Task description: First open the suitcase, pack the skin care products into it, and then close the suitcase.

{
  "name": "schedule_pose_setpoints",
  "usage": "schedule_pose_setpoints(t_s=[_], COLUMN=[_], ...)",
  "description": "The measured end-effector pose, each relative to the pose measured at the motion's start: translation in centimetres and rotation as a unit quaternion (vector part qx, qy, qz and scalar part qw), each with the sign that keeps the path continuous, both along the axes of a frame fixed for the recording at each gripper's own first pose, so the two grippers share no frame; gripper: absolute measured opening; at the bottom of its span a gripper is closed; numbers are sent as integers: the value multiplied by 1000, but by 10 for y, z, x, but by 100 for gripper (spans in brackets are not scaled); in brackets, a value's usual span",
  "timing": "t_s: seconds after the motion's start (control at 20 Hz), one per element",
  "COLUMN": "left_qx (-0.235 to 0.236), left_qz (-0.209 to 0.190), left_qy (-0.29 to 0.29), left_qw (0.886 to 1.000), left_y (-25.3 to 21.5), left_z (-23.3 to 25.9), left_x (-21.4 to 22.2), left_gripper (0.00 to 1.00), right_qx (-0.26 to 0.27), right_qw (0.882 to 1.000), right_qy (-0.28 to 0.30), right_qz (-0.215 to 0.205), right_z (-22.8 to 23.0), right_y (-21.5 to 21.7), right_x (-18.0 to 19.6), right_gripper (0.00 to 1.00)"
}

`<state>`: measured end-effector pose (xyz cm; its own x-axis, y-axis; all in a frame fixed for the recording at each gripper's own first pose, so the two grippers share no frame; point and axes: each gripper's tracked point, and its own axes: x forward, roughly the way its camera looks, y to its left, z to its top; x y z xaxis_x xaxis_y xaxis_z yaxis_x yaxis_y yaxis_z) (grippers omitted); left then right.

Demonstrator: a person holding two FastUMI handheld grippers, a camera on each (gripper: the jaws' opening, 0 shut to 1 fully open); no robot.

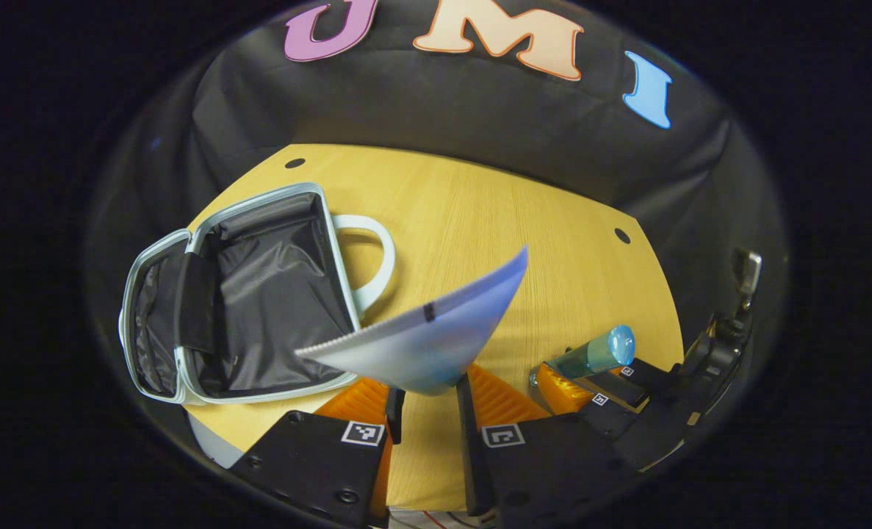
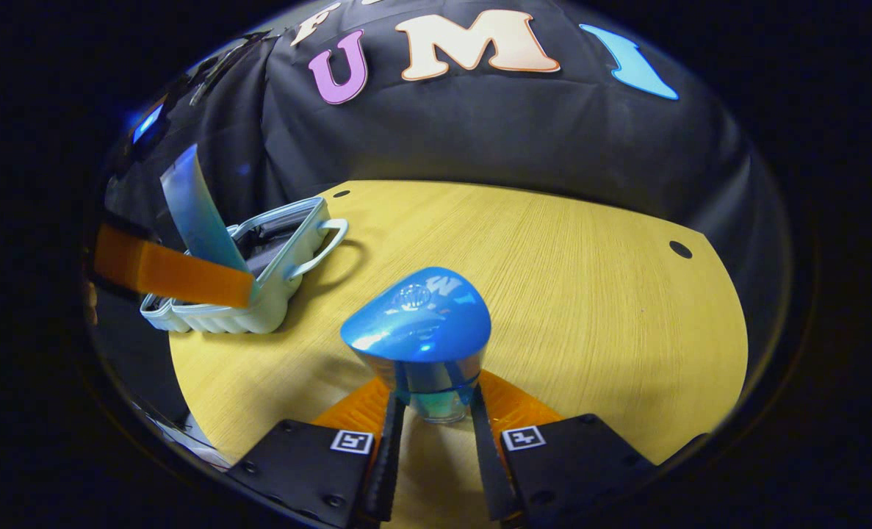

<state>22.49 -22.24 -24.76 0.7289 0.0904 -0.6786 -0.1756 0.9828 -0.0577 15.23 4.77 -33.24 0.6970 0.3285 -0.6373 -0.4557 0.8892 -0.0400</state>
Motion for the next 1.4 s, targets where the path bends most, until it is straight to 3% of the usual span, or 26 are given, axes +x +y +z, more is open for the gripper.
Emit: schedule_pose_setpoints(t_s=[0.25, 0.55, 0.9, 1.05, 1.2, 1.35, 1.4], left_qx=[31, 6, -85, -90, -124, -116, -122], left_qz=[40, 86, 90, 74, 59, 49, 45], left_qy=[0, 51, 158, 194, 229, 251, 254], left_qw=[999, 995, 980, 974, 964, 960, 959], left_y=[67, 155, 202, 209, 201, 209, 208], left_z=[30, 19, -62, -81, -93, -101, -102], left_x=[-17, -28, -19, -25, -35, -42, -43], left_gripper=[34, 34, 34, 34, 34, 37, 34], right_qx=[-7, -15, -14, -15, -6, 6, 4], right_qw=[1000, 998, 995, 994, 994, 995, 996], right_qy=[11, 26, 17, 12, 9, 12, 13], right_qz=[-7, -48, -101, -109, -110, -96, -88], right_z=[0, 10, 50, 63, 74, 80, 81], right_y=[-1, -7, 7, 24, 47, 77, 86], right_x=[-4, -18, -34, -38, -40, -46, -47], right_gripper=[41, 40, 43, 40, 42, 40, 40])
